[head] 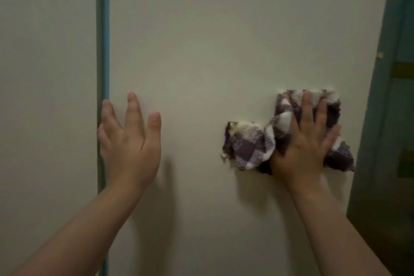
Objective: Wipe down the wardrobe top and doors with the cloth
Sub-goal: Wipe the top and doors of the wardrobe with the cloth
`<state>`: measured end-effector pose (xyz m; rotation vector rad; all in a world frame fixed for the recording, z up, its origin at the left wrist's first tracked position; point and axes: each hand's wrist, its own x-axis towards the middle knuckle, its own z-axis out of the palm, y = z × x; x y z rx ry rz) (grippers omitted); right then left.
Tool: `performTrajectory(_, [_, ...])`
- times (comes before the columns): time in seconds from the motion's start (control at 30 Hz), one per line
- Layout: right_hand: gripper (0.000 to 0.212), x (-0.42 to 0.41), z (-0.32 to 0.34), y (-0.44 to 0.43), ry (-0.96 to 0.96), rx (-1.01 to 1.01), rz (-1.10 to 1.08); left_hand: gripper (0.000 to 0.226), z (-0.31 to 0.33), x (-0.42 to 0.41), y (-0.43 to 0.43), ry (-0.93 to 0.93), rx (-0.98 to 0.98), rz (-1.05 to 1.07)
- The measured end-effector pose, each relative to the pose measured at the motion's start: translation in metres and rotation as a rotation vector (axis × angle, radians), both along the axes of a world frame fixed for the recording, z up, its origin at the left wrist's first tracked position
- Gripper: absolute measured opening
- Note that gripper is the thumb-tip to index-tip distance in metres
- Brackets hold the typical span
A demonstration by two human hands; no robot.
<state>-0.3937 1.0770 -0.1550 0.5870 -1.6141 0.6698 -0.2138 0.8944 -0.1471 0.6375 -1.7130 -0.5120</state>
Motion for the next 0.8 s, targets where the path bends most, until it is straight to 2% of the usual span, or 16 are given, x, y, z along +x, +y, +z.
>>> performTrajectory(0.1, [0.074,-0.016,-0.009,0.026,-0.161,-0.146,-0.03,0.082,0.002,0.005,-0.004,0.03,-0.02,-0.015])
performTrajectory(0.2, [0.078,-0.015,-0.01,0.027,-0.296,-0.227,-0.104,0.073,0.004,0.012,-0.003,0.057,-0.006,-0.05])
performTrajectory(0.33, [0.075,0.0,0.001,0.007,-0.301,-0.247,-0.077,0.068,0.008,0.019,-0.004,0.156,0.015,-0.076])
performTrajectory(0.43, [0.065,0.021,0.01,-0.025,-0.165,-0.106,-0.055,0.076,0.009,0.022,-0.011,0.144,-0.007,-0.098])
performTrajectory(0.6, [0.08,0.071,0.02,-0.096,0.101,0.241,0.024,0.065,0.015,0.027,-0.014,0.19,0.062,-0.165])
performTrajectory(0.7, [0.078,0.095,0.016,-0.131,0.189,0.41,0.1,0.068,0.015,0.029,-0.012,0.166,0.068,-0.214])
performTrajectory(0.8, [0.078,0.111,0.018,-0.154,0.279,0.559,0.066,0.069,0.014,0.033,-0.004,0.088,0.003,-0.18])
